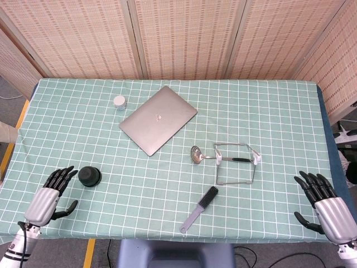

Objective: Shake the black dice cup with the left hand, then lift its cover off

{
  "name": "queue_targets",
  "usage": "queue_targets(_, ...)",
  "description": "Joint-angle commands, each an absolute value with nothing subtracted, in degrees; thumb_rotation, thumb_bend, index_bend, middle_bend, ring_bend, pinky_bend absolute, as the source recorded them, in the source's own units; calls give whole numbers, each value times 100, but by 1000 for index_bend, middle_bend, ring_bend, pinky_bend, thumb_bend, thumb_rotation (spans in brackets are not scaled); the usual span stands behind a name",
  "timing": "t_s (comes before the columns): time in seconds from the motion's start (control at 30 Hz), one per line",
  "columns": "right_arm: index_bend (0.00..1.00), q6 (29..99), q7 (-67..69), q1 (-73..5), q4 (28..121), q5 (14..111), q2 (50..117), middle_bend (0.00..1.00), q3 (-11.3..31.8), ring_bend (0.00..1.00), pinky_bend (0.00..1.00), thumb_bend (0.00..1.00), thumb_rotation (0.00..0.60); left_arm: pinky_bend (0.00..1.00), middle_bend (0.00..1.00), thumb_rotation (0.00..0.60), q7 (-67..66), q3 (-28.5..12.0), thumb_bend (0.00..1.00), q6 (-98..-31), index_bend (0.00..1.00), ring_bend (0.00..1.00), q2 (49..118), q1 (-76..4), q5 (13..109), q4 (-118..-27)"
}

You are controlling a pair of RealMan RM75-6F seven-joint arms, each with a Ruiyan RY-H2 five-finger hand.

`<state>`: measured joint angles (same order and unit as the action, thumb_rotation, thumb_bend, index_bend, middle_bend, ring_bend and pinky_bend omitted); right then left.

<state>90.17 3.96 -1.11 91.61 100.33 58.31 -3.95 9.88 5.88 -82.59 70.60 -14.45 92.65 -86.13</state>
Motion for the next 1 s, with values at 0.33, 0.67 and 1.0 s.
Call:
queue_targets(0.33, 0, 8944, 130, -170, 9171, 10010, 5989, 0, -325, 0, 0, 210, 600, 35, 0, 600, 2018, -112, 357, -5613, 0, 0, 6376, -3410, 8934, -9194)
queue_targets(0.67, 0, 8641, 107, -310, 9251, 9946, 5956, 0, -347, 0, 0, 210, 600, 32, 0, 600, 193, -344, 330, -3229, 0, 0, 6556, -4655, 7181, -8928)
queue_targets(1.0, 0, 8564, 161, -361, 9249, 9829, 5944, 0, -308, 0, 0, 210, 600, 32, 0, 600, -652, -3, 320, -2575, 0, 0, 6630, -5191, 5798, -8729)
